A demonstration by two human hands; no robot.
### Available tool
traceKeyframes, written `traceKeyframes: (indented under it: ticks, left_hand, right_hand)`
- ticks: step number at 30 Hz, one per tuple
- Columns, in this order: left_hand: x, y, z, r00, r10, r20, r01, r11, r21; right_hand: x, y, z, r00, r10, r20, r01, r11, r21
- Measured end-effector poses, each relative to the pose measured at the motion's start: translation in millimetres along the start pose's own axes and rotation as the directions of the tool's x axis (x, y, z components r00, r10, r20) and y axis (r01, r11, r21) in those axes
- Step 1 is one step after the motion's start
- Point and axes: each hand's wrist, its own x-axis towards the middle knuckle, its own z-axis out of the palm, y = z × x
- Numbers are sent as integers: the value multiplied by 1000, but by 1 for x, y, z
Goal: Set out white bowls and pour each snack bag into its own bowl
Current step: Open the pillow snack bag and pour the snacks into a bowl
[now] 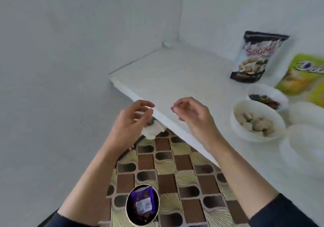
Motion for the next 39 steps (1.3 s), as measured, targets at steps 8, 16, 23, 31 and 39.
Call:
traceKeyframes:
  ticks: [8,16,23,31,39]
  left_hand:
    - [63,106,125,945,253,210,-249,967,-46]
    - [127,162,228,929,313,199,-298,949,-100]
    - [204,154,268,980,182,78,-173,979,-109]
    - [316,143,305,993,80,92,-86,994,74]
    - [402,117,343,980,103,171,-99,995,-33]
  right_hand:
    - [-20,-29,-158,940,-64,-336,77,997,24]
    - [2,-16,-278,898,-70,-434,87,996,19]
    - [64,24,-320,877,-39,-478,15,998,-54]
    - [167,49,-340,818,-11,-576,-61,993,-106]
    - [252,67,-349,760,77,-646,-246,953,-176]
